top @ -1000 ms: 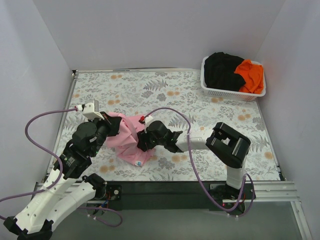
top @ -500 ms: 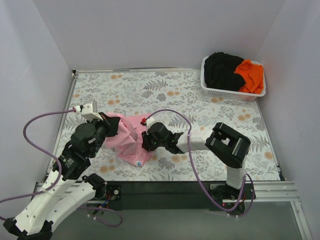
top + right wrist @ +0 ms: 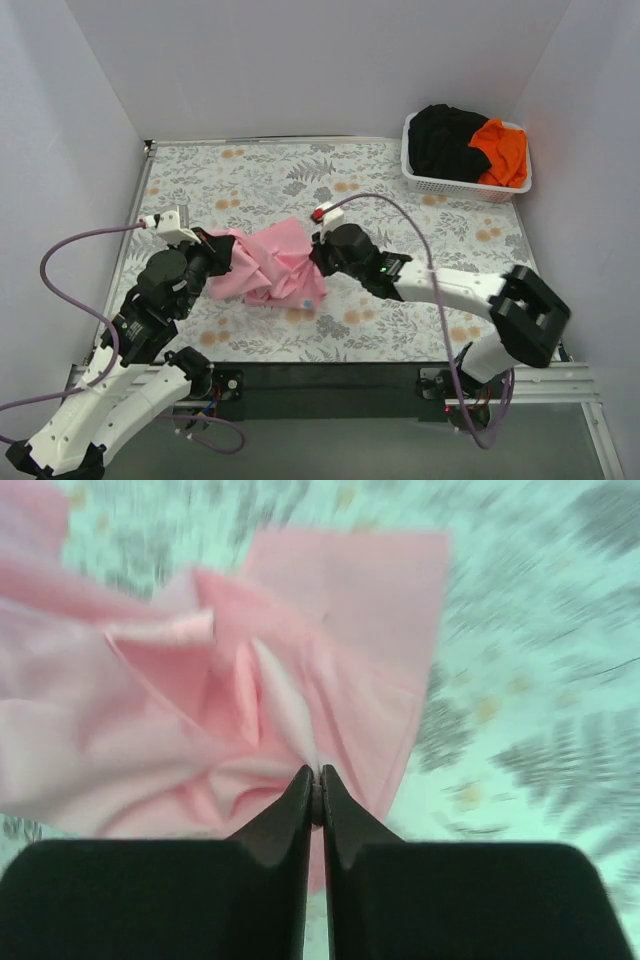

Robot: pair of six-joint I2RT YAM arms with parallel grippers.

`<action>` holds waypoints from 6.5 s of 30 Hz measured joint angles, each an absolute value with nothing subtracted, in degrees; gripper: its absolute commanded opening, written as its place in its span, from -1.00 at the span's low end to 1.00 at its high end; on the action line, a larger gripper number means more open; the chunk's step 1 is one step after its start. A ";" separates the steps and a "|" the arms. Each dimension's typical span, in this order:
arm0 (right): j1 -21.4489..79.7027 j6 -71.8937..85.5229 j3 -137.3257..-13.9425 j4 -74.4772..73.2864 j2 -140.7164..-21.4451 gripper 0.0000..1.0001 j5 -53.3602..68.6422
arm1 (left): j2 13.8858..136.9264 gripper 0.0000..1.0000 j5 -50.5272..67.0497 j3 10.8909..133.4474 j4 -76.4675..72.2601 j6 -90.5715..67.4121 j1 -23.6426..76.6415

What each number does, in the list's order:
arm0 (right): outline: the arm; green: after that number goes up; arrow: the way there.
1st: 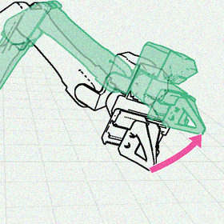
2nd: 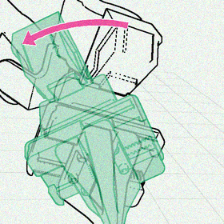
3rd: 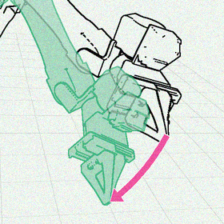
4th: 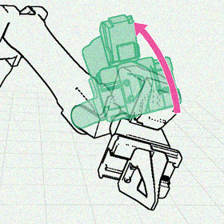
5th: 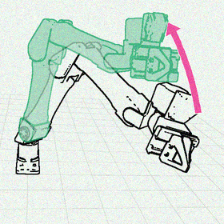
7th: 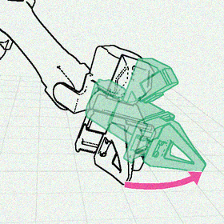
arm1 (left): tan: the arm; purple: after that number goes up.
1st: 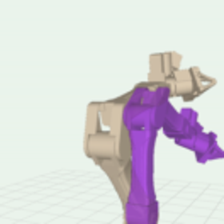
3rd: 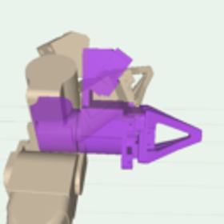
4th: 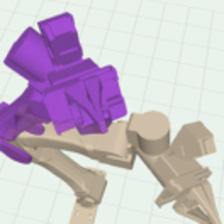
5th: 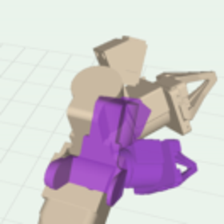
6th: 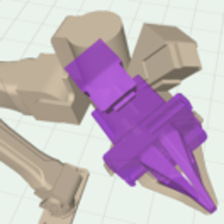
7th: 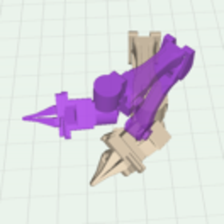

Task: Fold and stack the t-shirts
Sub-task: Flatten the tshirt out

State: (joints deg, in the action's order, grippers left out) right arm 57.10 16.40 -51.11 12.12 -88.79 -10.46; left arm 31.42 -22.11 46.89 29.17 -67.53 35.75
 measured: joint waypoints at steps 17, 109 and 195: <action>55.68 3.14 -58.19 -1.85 -44.88 -0.97 -25.28 | 31.51 -1.00 -11.77 54.35 26.37 -63.83 35.75; 15.75 6.02 -77.71 4.80 -97.95 -0.97 -0.89 | 89.19 0.53 -5.04 38.63 -10.90 -65.19 19.97; 15.44 6.44 -62.39 -12.99 -39.20 -0.97 11.81 | 37.41 -1.00 11.46 48.07 23.51 -69.34 23.00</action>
